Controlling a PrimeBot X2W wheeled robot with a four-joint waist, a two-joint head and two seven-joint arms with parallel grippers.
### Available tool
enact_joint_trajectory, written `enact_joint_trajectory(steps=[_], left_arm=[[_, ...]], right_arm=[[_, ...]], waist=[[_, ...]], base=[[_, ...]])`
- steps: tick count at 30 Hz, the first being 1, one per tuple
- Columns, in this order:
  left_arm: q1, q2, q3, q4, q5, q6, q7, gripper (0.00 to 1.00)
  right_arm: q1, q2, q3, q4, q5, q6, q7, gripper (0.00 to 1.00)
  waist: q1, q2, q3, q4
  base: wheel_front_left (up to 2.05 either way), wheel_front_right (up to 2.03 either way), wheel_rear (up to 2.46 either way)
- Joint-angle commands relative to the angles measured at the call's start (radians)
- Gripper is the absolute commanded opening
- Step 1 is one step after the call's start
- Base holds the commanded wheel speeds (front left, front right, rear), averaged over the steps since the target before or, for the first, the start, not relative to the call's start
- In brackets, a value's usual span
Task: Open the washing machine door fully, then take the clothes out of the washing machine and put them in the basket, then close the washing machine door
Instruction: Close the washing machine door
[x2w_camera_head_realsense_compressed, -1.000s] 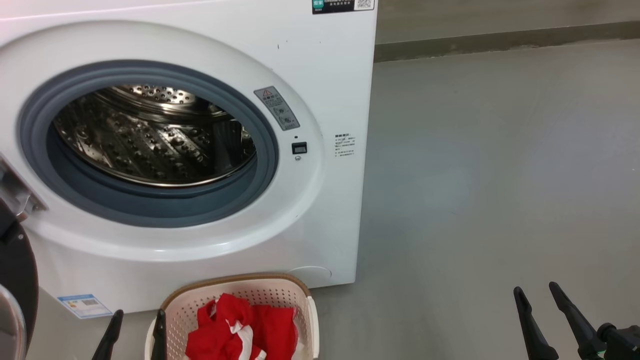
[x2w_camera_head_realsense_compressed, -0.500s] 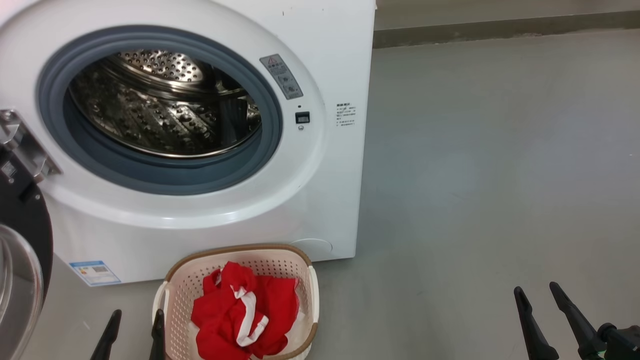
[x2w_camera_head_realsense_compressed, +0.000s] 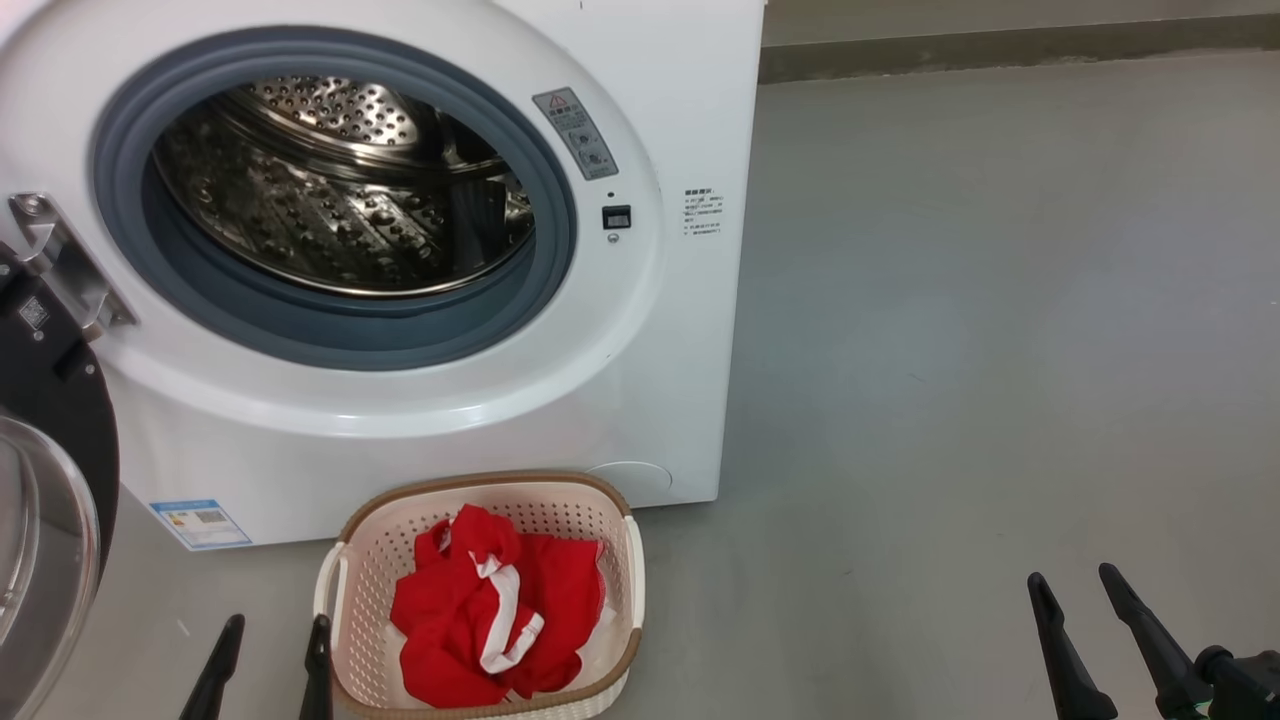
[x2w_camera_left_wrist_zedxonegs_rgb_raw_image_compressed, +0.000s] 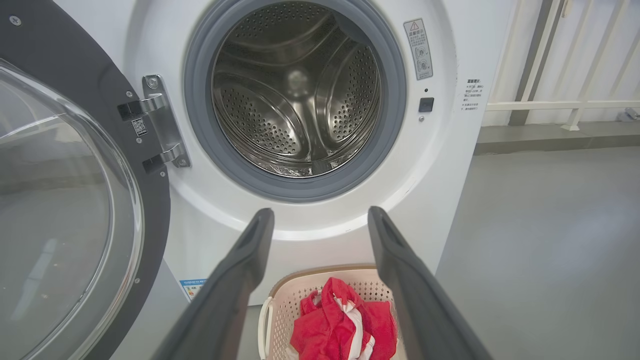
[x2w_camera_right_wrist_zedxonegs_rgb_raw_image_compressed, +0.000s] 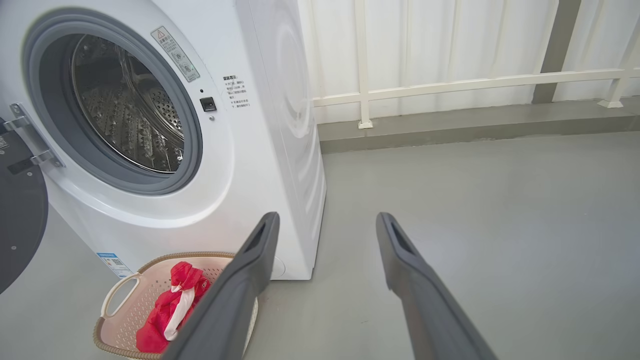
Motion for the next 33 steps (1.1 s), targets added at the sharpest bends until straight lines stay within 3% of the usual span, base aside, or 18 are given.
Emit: enact_joint_trajectory(steps=[1, 8, 15, 33], left_arm=[[-0.049, 0.005, 0.032, -0.021, -0.005, -0.006, -0.005, 1.0], [-0.057, 0.005, 0.025, -0.015, -0.03, -0.002, -0.005, 1.0], [-0.05, 0.005, 0.003, 0.004, -0.065, 0.021, -0.005, 1.0], [-0.02, 0.005, -0.053, 0.016, -0.119, 0.103, -0.005, 1.0]], right_arm=[[-0.029, -0.021, 0.013, -0.027, -0.009, 0.005, -0.006, 1.0], [-0.043, -0.02, 0.031, -0.025, -0.011, 0.005, -0.006, 1.0], [-0.074, -0.03, 0.072, -0.016, -0.01, 0.005, -0.006, 1.0], [-0.145, -0.058, 0.173, 0.01, -0.001, 0.005, -0.006, 1.0]], waist=[[0.0, 0.0, 0.001, 0.001], [0.0, 0.0, 0.006, 0.038], [0.0, 0.0, 0.012, 0.118], [0.0, 0.0, 0.015, 0.416]], base=[[0.0, 0.0, 0.0], [0.0, 0.0, 0.0], [0.0, 0.0, 0.0], [0.0, 0.0, 0.0]])
